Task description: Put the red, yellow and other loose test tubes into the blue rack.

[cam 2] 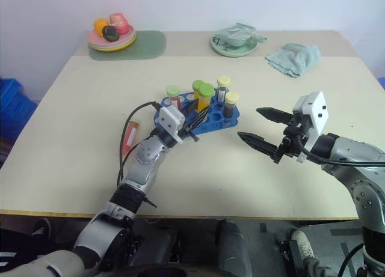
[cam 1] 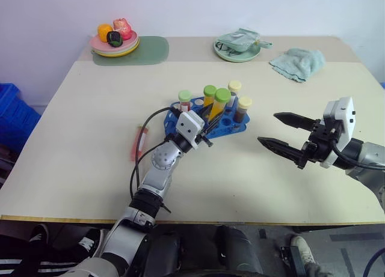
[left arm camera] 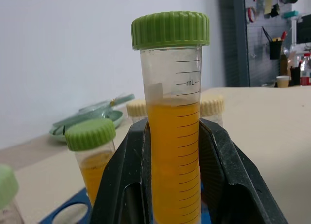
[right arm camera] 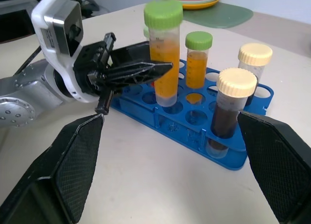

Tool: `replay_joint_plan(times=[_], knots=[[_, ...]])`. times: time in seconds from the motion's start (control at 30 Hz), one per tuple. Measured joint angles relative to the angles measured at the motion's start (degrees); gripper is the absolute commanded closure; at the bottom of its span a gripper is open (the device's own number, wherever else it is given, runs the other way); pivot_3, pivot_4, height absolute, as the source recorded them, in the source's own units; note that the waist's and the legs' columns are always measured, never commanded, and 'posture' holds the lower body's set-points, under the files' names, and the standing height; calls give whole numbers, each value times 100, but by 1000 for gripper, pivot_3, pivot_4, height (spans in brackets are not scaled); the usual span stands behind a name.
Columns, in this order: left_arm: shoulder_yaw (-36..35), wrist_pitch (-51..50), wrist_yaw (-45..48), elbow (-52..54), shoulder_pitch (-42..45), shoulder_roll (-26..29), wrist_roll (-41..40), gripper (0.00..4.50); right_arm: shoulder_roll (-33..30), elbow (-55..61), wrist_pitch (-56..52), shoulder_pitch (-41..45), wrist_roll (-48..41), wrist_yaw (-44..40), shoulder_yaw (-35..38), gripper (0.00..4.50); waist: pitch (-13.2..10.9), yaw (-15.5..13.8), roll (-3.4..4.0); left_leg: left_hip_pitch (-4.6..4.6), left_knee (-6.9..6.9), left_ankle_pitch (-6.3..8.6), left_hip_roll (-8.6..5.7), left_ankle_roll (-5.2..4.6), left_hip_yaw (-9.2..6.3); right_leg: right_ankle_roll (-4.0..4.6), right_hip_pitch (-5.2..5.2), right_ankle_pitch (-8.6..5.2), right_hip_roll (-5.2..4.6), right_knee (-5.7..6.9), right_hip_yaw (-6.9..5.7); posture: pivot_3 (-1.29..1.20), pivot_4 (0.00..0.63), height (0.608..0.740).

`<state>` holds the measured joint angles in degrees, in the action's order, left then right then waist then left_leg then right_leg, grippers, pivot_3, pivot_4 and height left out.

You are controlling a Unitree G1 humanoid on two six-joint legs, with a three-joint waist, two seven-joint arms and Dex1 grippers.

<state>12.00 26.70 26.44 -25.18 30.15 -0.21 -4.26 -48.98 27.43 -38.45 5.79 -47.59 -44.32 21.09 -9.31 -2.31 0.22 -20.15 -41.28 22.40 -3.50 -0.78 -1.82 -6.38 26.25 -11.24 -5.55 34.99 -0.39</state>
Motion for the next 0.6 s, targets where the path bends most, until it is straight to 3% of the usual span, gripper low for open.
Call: replay_joint_plan(times=[0.6], knots=[[-209, 165, 88, -743, 417, -202, -5, 3743, 1, 154, 0, -56, -1, 134, 21, 0, 0, 2, -1, 0, 0, 0, 0, 0, 0, 0, 0, 0, 1, 1, 0, 0, 150, 740]])
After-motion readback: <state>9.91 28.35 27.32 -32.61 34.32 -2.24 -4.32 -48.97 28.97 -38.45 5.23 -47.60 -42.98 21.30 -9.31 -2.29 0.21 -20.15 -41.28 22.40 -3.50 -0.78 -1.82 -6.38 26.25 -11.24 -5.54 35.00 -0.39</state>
